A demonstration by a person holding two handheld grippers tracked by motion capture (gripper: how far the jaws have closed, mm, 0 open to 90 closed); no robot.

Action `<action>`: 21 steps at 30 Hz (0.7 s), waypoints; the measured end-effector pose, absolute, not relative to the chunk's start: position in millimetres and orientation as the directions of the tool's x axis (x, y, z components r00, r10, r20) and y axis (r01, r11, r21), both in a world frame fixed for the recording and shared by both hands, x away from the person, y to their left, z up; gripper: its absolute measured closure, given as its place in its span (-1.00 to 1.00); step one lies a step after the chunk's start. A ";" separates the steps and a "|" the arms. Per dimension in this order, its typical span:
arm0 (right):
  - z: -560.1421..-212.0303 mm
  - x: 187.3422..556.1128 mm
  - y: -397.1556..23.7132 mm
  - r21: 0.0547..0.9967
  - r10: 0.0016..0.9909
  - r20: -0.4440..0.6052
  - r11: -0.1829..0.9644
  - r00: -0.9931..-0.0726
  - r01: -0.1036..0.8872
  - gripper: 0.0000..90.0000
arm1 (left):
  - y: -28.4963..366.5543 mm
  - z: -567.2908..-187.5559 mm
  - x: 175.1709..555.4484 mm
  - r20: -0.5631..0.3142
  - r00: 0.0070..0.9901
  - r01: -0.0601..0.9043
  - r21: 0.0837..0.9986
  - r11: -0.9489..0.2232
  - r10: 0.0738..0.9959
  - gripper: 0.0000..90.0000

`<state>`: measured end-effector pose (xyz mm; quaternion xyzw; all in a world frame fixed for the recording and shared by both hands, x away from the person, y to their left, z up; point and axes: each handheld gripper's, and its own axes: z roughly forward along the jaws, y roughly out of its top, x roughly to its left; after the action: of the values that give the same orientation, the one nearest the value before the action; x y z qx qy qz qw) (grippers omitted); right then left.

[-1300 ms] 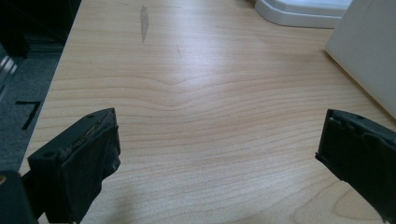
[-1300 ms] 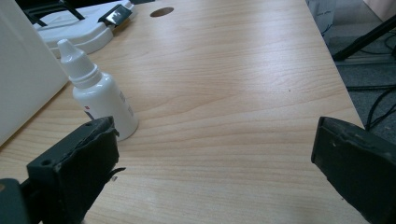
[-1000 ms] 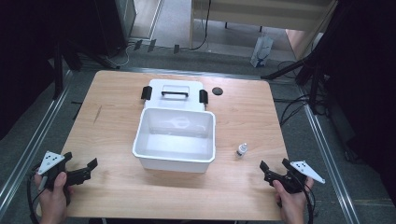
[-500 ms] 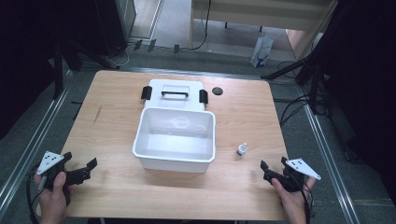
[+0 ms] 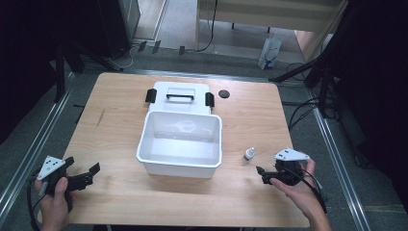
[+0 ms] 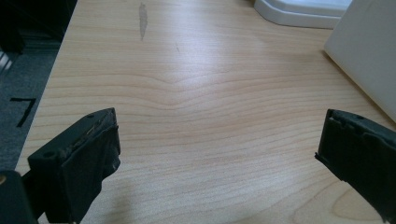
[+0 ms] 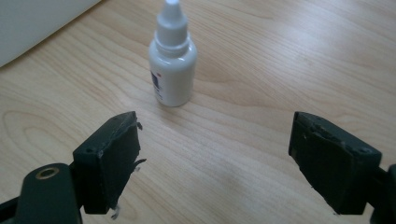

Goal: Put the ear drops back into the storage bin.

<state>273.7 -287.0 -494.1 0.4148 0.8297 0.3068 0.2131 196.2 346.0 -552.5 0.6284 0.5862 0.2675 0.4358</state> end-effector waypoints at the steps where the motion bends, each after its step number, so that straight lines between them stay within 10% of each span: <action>1: -485.6 279.2 -281.3 0.641 0.782 -0.114 0.529 -0.613 0.556 -0.63 | 346.1 -552.4 196.2 -0.175 0.169 0.504 0.861 0.067 0.970 -1.00; 21: -447.5 317.2 -228.1 0.270 0.607 -0.170 0.786 -0.776 0.556 -0.27 | 346.5 -552.6 196.6 -0.184 0.168 0.505 0.860 0.076 0.969 -1.00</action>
<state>317.2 -228.1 -447.5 0.3103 0.9368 0.1027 0.1247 196.6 346.5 -552.6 0.6261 0.5883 0.2648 0.4379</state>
